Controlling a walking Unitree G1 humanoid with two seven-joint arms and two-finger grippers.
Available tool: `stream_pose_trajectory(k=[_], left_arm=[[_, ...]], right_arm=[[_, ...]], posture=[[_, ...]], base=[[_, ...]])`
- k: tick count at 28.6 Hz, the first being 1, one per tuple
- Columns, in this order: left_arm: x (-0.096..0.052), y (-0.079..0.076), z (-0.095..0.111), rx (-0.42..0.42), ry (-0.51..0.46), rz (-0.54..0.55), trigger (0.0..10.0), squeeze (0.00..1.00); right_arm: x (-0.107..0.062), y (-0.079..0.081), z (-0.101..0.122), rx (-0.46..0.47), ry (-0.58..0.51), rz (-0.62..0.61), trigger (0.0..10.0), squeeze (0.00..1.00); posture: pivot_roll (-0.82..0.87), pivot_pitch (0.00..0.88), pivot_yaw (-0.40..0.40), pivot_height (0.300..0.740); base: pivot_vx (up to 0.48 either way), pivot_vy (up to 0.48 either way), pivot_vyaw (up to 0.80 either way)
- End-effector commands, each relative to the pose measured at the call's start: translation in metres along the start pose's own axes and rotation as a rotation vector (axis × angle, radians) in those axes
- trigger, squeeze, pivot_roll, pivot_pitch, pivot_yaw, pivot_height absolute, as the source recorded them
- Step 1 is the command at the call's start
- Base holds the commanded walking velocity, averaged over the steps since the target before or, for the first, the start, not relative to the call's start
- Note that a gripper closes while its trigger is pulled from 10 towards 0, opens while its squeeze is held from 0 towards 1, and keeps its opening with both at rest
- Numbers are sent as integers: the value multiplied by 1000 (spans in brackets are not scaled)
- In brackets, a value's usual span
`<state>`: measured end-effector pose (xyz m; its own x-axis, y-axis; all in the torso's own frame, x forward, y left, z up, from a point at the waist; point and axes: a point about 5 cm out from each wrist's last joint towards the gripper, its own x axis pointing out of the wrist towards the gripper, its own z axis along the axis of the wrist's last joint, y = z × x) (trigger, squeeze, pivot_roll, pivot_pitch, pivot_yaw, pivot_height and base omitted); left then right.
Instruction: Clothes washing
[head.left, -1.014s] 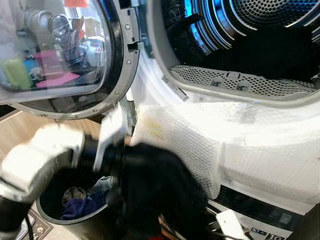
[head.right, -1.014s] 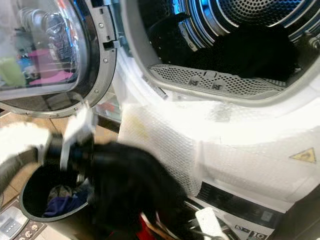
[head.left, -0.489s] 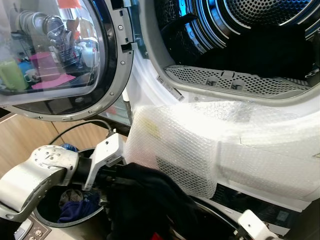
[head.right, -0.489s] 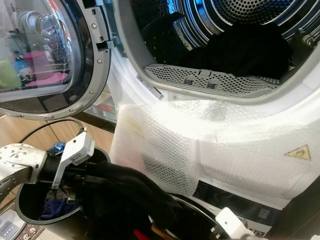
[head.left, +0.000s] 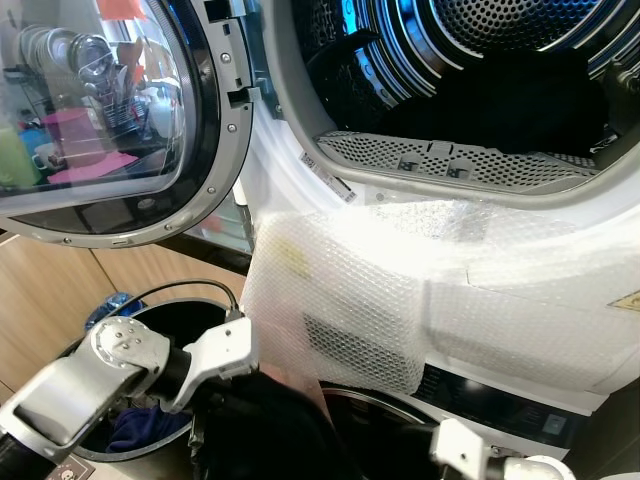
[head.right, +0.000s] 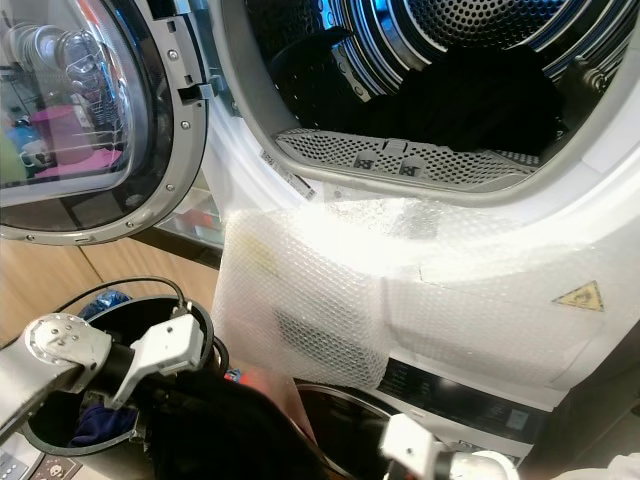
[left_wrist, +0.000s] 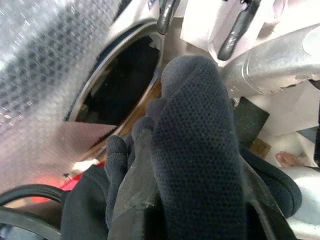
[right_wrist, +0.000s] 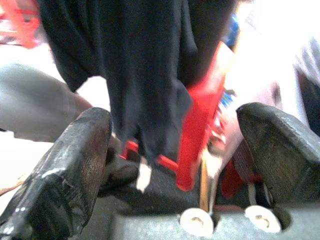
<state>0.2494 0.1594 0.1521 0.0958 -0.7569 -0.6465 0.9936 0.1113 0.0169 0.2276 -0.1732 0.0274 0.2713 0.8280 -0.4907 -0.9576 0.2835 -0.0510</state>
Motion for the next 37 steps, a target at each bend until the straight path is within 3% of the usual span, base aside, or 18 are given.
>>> stream_pose_trajectory(k=[1, 3, 4, 15, 20, 28, 30, 37], left_arm=[[-2, 0, -6, 18, 45, 7, 0, 0], [2, 0, -11, 26, 75, 0, 0, 0], [7, -1, -14, 37, 89, -9, 0, 0], [47, -6, 3, 87, -1, -68, 0, 0], [58, 1, 18, 124, -53, -25, 0, 0], [61, 2, 25, 150, -80, -6, 0, 0], [57, 10, 28, 166, -83, 47, 0, 0], [52, 21, 37, 177, -120, 117, 0, 0]], right_arm=[[1, 4, 3, -29, 11, 44, 10000, 0], [3, 6, 5, -35, 13, 68, 10000, 47], [4, 8, 10, -39, 2, 93, 10000, 1000], [25, -4, 42, -14, -69, 10, 10000, 1000], [36, 8, 47, -9, -89, 93, 10000, 1000], [38, 20, 46, 16, -79, 201, 10000, 1000], [43, 29, 47, 15, -83, 261, 10000, 1000], [63, 26, 52, 70, -108, 189, 10000, 1000]], posture=[[9, 0, 123, 740], [9, 0, 122, 740], [8, 0, 119, 740], [7, 0, 103, 740], [7, 0, 101, 740], [15, 0, 94, 740], [20, 0, 88, 740], [23, 0, 78, 740]], base=[[0, 0, 0], [0, 0, 0], [0, 0, 0], [0, 0, 0], [0, 0, 0], [0, 0, 0], [0, 0, 0], [0, 0, 0]])
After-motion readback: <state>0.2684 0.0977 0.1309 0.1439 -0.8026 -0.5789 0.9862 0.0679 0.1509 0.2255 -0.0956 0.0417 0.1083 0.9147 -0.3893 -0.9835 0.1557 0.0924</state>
